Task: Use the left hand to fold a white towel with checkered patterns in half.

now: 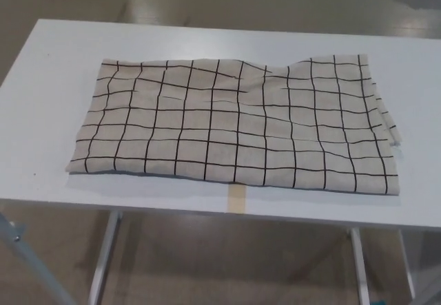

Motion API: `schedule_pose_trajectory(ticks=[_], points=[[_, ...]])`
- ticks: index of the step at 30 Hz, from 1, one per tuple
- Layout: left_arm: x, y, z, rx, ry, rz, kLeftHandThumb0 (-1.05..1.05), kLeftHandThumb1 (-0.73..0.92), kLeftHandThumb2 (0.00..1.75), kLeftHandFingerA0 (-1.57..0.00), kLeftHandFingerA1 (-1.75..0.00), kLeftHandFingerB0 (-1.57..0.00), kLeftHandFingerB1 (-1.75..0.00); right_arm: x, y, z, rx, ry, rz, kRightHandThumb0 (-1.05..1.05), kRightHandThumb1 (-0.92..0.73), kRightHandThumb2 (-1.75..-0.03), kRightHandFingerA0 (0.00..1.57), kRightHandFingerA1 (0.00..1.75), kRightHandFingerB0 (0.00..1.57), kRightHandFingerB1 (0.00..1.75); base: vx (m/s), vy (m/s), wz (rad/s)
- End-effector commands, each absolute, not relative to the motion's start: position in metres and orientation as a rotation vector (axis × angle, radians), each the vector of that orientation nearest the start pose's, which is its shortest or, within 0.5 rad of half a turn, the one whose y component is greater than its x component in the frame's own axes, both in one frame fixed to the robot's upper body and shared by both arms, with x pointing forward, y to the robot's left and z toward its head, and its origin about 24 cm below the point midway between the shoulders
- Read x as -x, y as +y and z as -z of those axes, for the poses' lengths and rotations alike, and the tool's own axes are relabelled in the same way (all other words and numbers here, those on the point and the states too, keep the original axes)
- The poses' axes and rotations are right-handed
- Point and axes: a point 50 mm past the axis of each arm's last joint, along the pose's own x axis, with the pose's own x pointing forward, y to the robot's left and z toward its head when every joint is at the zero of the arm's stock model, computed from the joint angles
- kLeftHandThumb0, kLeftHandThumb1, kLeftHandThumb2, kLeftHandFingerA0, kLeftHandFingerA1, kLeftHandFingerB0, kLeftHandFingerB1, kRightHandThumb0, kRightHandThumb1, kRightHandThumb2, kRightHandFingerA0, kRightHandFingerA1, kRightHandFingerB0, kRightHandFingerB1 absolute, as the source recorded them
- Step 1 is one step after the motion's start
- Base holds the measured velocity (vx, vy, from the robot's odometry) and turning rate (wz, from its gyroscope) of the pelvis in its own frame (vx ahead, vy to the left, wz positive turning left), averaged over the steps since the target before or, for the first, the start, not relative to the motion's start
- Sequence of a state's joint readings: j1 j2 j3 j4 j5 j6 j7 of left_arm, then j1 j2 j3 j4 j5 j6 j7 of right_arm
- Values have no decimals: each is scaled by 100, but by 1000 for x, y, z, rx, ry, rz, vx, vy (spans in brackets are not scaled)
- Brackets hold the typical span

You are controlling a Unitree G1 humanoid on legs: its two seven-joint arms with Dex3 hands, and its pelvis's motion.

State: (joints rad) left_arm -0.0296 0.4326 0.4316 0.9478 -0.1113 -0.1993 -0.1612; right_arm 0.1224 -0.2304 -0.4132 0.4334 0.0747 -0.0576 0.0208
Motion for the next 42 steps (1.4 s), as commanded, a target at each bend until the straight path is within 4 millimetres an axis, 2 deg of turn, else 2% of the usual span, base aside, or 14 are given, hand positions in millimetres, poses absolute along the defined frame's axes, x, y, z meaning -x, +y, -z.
schedule_pose_trajectory(ticks=[1, 7, 9, 10, 11, 12, 13, 14, 15, 16, 21, 25, 36, 42], points=[[-162, 360, 57, -58, 484, -443, -39, 39, 63, -54, -47, -31, -41, -168, -310, 41, 15, 384, 521, -26, -56, -57, 46, 60, 57, 55, 0, 0, 0], [-164, 358, 56, -61, 457, -392, -36, 45, 54, -40, -36, -24, -32, -167, -310, 40, 14, 379, 522, -26, -56, -57, 46, 60, 57, 54, 0, 0, 0], [-162, 357, 54, -76, 448, -342, -47, 38, 61, -15, -36, -8, -30, -166, -310, 41, 17, 382, 524, -26, -56, -57, 46, 59, 57, 54, 0, 0, 0], [-162, 357, 52, -91, 440, -309, -47, 38, 61, -15, -36, -8, -30, -165, -309, 40, 15, 383, 524, -26, -56, -57, 46, 59, 57, 54, 0, 0, 0], [-164, 355, 50, -104, 426, -285, -28, 28, 84, 0, -50, 0, -47, -165, -308, 40, 13, 381, 524, -26, -56, -57, 46, 60, 57, 54, 0, 0, 0], [-164, 355, 50, -108, 420, -276, -28, 28, 84, 0, -50, 0, -47, -165, -308, 40, 13, 380, 524, -26, -56, -57, 46, 60, 57, 54, 0, 0, 0], [-164, 354, 48, -118, 409, -261, -45, 42, 53, -6, -27, -2, -25, -165, -307, 39, 12, 379, 522, -26, -56, -57, 46, 60, 57, 54, 0, 0, 0], [-164, 353, 47, -126, 401, -250, -45, 42, 53, -6, -27, -2, -25, -165, -307, 39, 11, 378, 521, -26, -56, -57, 46, 60, 57, 54, 0, 0, 0], [-166, 347, 40, -183, 348, -205, -54, 35, 71, 0, -12, 0, -13, -164, -302, 38, 3, 368, 509, -26, -56, -56, 46, 61, 58, 54, 0, 0, 0], [-168, 338, 28, -265, 243, -165, -65, 41, 72, 0, -1, 0, 0, -162, -295, 36, -20, 352, 477, -26, -55, -56, 47, 64, 60, 56, 0, 0, 0], [-171, 318, 5, -403, 21, -146, -72, 43, 78, 0, -6, 0, 0, -155, -275, 34, -31, 339, 422, -25, -55, -56, 48, 63, 60, 55, 0, 0, 0], [-170, 292, -37, -536, -273, -113, -76, 46, 79, 0, -1, 0, 0, -144, -248, 32, -14, 350, 286, -25, -54, -56, 48, 59, 59, 51, 0, 0, 0], [-160, 262, -109, -697, -613, -63, -81, 50, 82, 0, 0, 0, 0, -136, -234, 40, -38, 415, 191, -27, -54, -56, 45, 56, 56, 50, 0, 0, 0], [-185, 248, -138, -711, -766, -28, -77, 47, 80, 0, 0, 0, -1, -136, -232, 44, -4, 431, 200, -26, -55, -56, 46, 56, 56, 51, 0, 0, 0]])
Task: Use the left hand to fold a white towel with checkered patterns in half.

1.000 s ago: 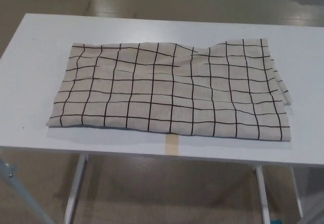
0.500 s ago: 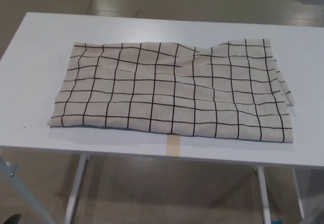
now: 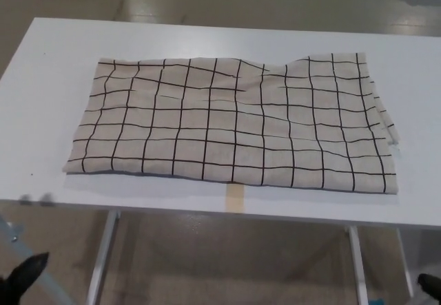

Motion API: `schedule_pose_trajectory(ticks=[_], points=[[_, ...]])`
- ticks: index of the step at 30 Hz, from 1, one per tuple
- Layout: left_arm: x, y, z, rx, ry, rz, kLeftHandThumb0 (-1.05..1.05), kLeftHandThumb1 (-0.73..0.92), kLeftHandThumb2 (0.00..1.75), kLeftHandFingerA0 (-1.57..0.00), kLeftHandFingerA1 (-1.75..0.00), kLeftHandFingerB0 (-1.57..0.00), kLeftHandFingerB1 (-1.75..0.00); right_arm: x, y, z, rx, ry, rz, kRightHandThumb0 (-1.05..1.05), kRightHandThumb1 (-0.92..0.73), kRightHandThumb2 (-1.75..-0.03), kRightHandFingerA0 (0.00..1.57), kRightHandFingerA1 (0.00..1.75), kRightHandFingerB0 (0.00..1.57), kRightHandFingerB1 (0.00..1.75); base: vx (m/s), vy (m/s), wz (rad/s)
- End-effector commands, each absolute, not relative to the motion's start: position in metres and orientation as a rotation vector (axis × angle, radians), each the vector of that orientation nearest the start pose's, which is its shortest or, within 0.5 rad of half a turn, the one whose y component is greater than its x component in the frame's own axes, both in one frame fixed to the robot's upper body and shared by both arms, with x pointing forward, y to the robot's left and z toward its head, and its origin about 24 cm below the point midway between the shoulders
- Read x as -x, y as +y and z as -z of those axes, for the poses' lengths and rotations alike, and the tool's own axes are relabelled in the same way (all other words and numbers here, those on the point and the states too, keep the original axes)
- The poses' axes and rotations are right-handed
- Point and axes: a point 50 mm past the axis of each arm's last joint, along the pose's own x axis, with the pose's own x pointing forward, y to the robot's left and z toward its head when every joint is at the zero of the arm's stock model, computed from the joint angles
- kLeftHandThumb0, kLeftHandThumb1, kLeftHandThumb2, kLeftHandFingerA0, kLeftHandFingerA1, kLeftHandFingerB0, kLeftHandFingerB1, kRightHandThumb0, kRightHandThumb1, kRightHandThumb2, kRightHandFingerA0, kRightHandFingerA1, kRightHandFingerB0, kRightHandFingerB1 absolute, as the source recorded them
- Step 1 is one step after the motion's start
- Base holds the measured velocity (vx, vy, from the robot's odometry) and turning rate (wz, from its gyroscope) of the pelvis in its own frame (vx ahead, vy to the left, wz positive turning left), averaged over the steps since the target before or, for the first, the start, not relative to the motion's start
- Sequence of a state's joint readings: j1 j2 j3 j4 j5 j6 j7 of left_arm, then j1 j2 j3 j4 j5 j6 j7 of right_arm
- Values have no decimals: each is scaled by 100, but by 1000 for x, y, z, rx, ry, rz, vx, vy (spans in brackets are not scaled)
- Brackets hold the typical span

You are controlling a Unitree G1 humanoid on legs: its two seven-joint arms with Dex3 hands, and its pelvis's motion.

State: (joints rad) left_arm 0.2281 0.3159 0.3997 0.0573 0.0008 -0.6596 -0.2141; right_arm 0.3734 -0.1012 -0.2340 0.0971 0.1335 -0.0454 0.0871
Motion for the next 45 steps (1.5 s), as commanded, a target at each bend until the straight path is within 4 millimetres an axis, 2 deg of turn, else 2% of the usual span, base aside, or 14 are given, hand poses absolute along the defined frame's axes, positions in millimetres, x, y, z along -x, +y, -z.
schedule_pose_trajectory(ticks=[1, 6, 8, 10, 11, 17, 18, 19, 20, 21, 24, 31, 36, 45], points=[[-190, 247, -139, -718, -765, -21, -77, 47, 80, 0, 0, 0, -1, -136, -232, 44, -3, 432, 199, -26, -55, -56, 46, 56, 56, 51, 0, 0, 0], [-215, 243, -138, -779, -712, 33, -68, 42, 77, 0, -5, -1, -10, -132, -230, 46, 30, 443, 192, -27, -56, -56, 47, 56, 56, 50, -5, -3, 2], [-232, 237, -136, -836, -690, 59, -61, 39, 76, 0, -9, -2, -18, -130, -229, 47, 69, 443, 189, -28, -56, -56, 50, 55, 57, 50, 0, 0, 0], [-234, 237, -136, -844, -688, 62, -61, 39, 76, 0, -9, -2, -18, -130, -229, 46, 74, 442, 190, -28, -56, -56, 50, 55, 57, 50, 0, 0, 0], [-247, 233, -133, -883, -663, 79, -56, 36, 75, 0, -12, -1, -20, -131, -229, 46, 71, 438, 192, -28, -56, -56, 50, 55, 57, 50, 0, 0, 0], [-277, 227, -121, -1025, -532, 172, -54, 36, 73, 0, -11, 0, -19, -134, -231, 46, 36, 433, 199, -28, -56, -56, 49, 55, 57, 50, 0, 0, 0], [-281, 227, -120, -1046, -512, 186, -51, 46, 55, 0, -10, 0, -23, -134, -231, 47, 37, 432, 201, -28, -56, -56, 49, 55, 57, 50, 0, 0, 0], [-281, 227, -120, -1046, -512, 186, -51, 46, 55, 0, -10, 0, -23, -134, -231, 47, 37, 432, 201, -28, -56, -56, 49, 55, 57, 50, 0, 0, 0], [-284, 226, -118, -1064, -495, 198, -48, 42, 53, 0, -19, -3, -24, -135, -231, 47, 37, 433, 202, -29, -56, -56, 49, 55, 56, 50, 0, 0, 0], [-290, 224, -115, -1092, -464, 219, -54, 36, 72, 0, -8, 0, -17, -135, -231, 47, 39, 432, 207, -28, -56, -56, 49, 55, 56, 50, 0, 0, 0], [-305, 221, -106, -1169, -377, 274, -56, 36, 71, 0, -5, 0, -14, -134, -232, 47, 46, 437, 211, -28, -56, -56, 49, 55, 57, 50, 0, 0, 0], [-319, 219, -95, -1266, -309, 302, -57, 37, 71, 0, -3, 0, -13, -134, -232, 46, 52, 430, 205, -28, -56, -56, 49, 54, 57, 50, 0, 0, 0], [-332, 219, -79, -1389, -240, 313, -57, 37, 70, 0, -2, 0, -13, -133, -230, 47, 48, 432, 205, -28, -56, -56, 48, 54, 57, 50, 0, 0, 0], [-340, 218, -70, -1424, -228, 304, -56, 36, 69, 0, -1, 0, -12, -134, -231, 46, 59, 430, 204, -28, -56, -56, 48, 54, 57, 50, 0, 0, 0]])
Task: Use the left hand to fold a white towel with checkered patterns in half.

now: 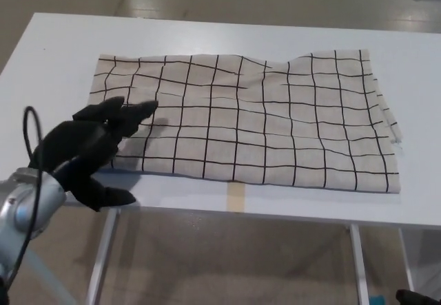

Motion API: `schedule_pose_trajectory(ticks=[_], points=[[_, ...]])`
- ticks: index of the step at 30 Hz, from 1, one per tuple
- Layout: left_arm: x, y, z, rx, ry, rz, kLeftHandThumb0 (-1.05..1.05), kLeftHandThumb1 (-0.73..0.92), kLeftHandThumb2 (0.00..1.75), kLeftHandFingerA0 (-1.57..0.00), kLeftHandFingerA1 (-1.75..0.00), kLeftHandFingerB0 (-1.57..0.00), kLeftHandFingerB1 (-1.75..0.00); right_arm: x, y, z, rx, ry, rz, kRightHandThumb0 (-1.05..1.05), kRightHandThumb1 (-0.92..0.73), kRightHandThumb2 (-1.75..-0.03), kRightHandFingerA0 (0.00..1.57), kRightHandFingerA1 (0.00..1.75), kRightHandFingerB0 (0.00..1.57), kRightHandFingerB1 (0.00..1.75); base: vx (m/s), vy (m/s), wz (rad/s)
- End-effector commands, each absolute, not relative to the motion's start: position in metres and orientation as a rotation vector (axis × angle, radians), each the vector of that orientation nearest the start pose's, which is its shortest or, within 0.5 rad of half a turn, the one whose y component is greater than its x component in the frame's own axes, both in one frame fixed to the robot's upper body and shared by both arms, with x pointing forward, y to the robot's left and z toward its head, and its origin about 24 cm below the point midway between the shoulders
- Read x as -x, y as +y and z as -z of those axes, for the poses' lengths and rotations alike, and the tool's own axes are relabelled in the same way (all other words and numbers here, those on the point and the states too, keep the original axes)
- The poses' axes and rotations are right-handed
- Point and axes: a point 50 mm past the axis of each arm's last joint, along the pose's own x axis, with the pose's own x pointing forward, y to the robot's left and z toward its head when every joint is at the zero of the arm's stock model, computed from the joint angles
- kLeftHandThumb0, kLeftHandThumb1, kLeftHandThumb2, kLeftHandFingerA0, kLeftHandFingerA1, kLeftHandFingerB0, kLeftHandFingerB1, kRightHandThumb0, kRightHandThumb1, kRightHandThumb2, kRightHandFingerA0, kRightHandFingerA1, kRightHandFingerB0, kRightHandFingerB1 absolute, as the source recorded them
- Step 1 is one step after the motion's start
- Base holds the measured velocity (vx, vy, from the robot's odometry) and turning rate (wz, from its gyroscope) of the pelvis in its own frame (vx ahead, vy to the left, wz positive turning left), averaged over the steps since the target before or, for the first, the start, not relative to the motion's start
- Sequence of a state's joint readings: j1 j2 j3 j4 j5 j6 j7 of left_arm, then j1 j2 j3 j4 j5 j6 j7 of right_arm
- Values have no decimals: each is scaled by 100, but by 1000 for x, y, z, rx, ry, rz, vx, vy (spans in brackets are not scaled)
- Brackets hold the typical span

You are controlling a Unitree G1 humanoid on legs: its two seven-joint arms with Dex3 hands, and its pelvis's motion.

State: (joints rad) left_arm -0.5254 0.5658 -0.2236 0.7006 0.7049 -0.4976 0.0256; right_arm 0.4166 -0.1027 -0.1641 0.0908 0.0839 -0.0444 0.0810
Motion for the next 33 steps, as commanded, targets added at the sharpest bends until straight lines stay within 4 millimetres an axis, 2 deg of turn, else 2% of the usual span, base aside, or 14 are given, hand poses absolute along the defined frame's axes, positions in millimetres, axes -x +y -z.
schedule_pose_trajectory(ticks=[1, 6, 7, 8, 10, 11, 12, 21, 30, 33], points=[[-342, 216, -69, -1441, -241, 300, -56, 36, 69, 0, -2, 0, -13, -134, -231, 46, 52, 428, 205, -28, -56, -56, 48, 54, 57, 50, 0, 0, 0], [-342, 213, -65, -1506, -287, 306, -55, 36, 70, 0, -5, 0, -15, -132, -230, 47, 56, 429, 196, -28, -56, -56, 49, 54, 57, 50, 0, 0, 0], [-343, 212, -64, -1514, -288, 308, -49, 48, 55, 0, -4, 0, -18, -131, -230, 47, 57, 431, 196, -28, -56, -56, 49, 54, 57, 50, 0, 0, 0], [-343, 211, -62, -1523, -286, 313, -53, 42, 69, 0, -3, 0, -16, -129, -230, 48, 54, 432, 198, -28, -56, -56, 48, 54, 57, 50, 0, 0, 0], [-344, 211, -59, -1529, -284, 316, -53, 42, 69, 0, -3, 0, -16, -128, -230, 48, 48, 430, 202, -28, -56, -56, 48, 54, 57, 50, 0, 0, 0], [-344, 211, -59, -1532, -285, 315, -50, 49, 55, 0, -7, 0, -19, -128, -230, 48, 49, 432, 201, -28, -56, -56, 48, 54, 57, 50, 0, 0, 0], [-344, 210, -57, -1527, -283, 311, -55, 36, 72, 0, -10, 0, -19, -128, -230, 49, 54, 436, 205, -28, -56, -56, 48, 54, 57, 50, 0, 0, 0], [-346, 204, -55, -1519, -315, 299, -53, 36, 72, 0, -13, 0, -21, -128, -229, 48, 52, 442, 221, -28, -56, -56, 49, 54, 57, 50, 0, 0, 0], [-350, 198, -45, -1606, -290, 309, -52, 35, 73, 0, -15, 0, -22, -124, -229, 50, 37, 442, 219, -28, -56, -56, 49, 54, 57, 50, 0, 0, 0], [-357, 192, -43, -1684, -252, 319, -53, 36, 73, 0, -15, 0, -22, -123, -229, 50, 11, 440, 216, -28, -56, -56, 50, 55, 57, 51, 0, 0, 0]])
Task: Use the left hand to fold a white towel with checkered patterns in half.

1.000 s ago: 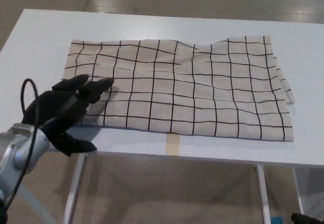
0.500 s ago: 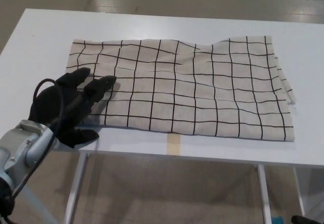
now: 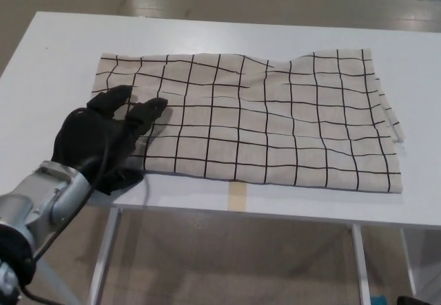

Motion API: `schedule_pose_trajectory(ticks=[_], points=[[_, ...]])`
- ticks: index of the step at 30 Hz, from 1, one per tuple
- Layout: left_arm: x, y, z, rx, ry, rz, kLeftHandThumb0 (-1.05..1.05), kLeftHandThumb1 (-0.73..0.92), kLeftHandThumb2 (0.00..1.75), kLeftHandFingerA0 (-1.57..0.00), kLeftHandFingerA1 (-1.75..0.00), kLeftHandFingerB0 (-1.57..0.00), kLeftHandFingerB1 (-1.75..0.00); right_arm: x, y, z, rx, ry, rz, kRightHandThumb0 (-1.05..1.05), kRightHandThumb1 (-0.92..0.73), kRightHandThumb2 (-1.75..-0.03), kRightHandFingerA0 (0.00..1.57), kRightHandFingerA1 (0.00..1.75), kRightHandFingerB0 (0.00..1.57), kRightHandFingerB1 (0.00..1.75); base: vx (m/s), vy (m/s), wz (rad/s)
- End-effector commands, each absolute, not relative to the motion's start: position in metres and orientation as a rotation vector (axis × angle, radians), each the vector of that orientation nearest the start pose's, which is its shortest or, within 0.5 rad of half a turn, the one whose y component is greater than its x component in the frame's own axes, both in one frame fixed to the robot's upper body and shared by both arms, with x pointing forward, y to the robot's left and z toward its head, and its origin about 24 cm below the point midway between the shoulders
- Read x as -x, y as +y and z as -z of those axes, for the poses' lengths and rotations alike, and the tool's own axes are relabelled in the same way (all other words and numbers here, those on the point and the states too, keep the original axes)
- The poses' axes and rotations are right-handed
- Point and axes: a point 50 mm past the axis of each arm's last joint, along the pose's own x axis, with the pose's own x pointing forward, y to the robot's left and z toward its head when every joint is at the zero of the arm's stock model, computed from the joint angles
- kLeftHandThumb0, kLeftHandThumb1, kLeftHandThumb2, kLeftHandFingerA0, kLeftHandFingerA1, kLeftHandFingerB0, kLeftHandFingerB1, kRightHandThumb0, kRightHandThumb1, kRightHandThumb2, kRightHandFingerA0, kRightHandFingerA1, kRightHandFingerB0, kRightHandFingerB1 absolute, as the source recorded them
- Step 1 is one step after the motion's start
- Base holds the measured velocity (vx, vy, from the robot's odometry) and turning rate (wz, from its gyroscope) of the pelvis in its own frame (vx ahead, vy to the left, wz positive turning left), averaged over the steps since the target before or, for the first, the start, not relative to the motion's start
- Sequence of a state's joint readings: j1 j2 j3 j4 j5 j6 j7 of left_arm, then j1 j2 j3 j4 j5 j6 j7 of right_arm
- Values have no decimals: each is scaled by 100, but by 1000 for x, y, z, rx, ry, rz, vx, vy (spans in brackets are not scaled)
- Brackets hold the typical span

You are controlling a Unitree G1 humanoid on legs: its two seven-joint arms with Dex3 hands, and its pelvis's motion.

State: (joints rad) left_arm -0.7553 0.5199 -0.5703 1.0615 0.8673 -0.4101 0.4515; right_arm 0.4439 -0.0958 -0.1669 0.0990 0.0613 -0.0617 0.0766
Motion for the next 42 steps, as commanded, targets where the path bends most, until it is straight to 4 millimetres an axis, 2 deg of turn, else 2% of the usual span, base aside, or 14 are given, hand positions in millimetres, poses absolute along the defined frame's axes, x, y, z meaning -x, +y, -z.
schedule_pose_trajectory(ticks=[1, 11, 12, 13, 15, 16, 17, 23, 30, 35, 38, 39, 40, 42], points=[[-359, 189, -43, -1710, -249, 323, -52, 35, 73, 0, -16, 0, -23, -123, -229, 50, 11, 439, 216, -28, -56, -56, 49, 55, 57, 51, 0, 0, 0], [-368, 172, -41, -1880, -228, 326, -28, 36, 89, 0, -48, 0, -48, -121, -227, 47, -1, 418, 221, -28, -56, -56, 50, 56, 57, 51, 0, 0, 0], [-369, 171, -41, -1918, -224, 321, -42, 50, 56, -39, -35, -39, -33, -121, -228, 47, 6, 419, 219, -28, -56, -56, 50, 56, 57, 51, 0, 0, 0], [-371, 170, -41, -1982, -207, 314, -39, 52, 56, -60, -69, -62, -63, -120, -228, 46, 13, 418, 219, -28, -56, -56, 50, 55, 58, 52, 0, 0, 0], [-372, 169, -41, -2025, -184, 310, -39, 52, 56, -60, -69, -62, -63, -120, -228, 46, 13, 417, 222, -28, -56, -56, 50, 55, 58, 52, 0, 0, 0], [-375, 169, -42, -2003, -95, 310, -38, 52, 56, -74, -122, -85, -89, -121, -229, 46, 10, 416, 221, -28, -56, -56, 49, 55, 58, 52, 0, 0, 0], [-377, 169, -43, -1972, -28, 295, -36, 52, 57, -77, -155, -97, -63, -122, -229, 45, 8, 415, 219, -28, -56, -56, 49, 54, 59, 52, 0, 0, 0], [-380, 179, -46, -1945, 113, 232, -34, 52, 57, -73, -157, -65, -43, -125, -230, 43, 3, 413, 206, -29, -57, -56, 48, 54, 60, 53, 0, 0, 0], [-381, 204, -58, -1941, 52, 171, -39, 47, 79, -87, -123, -71, -60, -124, -230, 44, -14, 418, 204, -29, -57, -56, 49, 55, 61, 53, 0, 0, 0], [-386, 219, -78, -1926, 2, 93, -33, 53, 58, -80, -159, -84, -50, -124, -230, 43, 3, 418, 199, -29, -57, -56, 49, 54, 62, 53, 0, 0, 0], [-389, 230, -96, -1914, -50, 19, -26, 56, 55, -74, -168, -103, -64, -125, -229, 44, 10, 417, 193, -29, -57, -56, 48, 54, 62, 53, 0, 0, 0], [-390, 232, -101, -1915, -69, 2, -24, 58, 53, -73, -174, -87, -120, -125, -229, 44, 8, 417, 195, -29, -57, -56, 48, 54, 62, 53, 0, 0, 0], [-393, 235, -113, -1918, -112, -35, -21, 59, 53, -74, -175, -82, -134, -125, -229, 44, 5, 417, 197, -29, -57, -56, 48, 54, 62, 53, 0, 0, 0], [-397, 239, -131, -1912, -165, -77, -18, 60, 54, -76, -175, -84, -131, -125, -229, 44, 2, 418, 198, -29, -57, -56, 48, 54, 62, 53, 0, 0, 0]])
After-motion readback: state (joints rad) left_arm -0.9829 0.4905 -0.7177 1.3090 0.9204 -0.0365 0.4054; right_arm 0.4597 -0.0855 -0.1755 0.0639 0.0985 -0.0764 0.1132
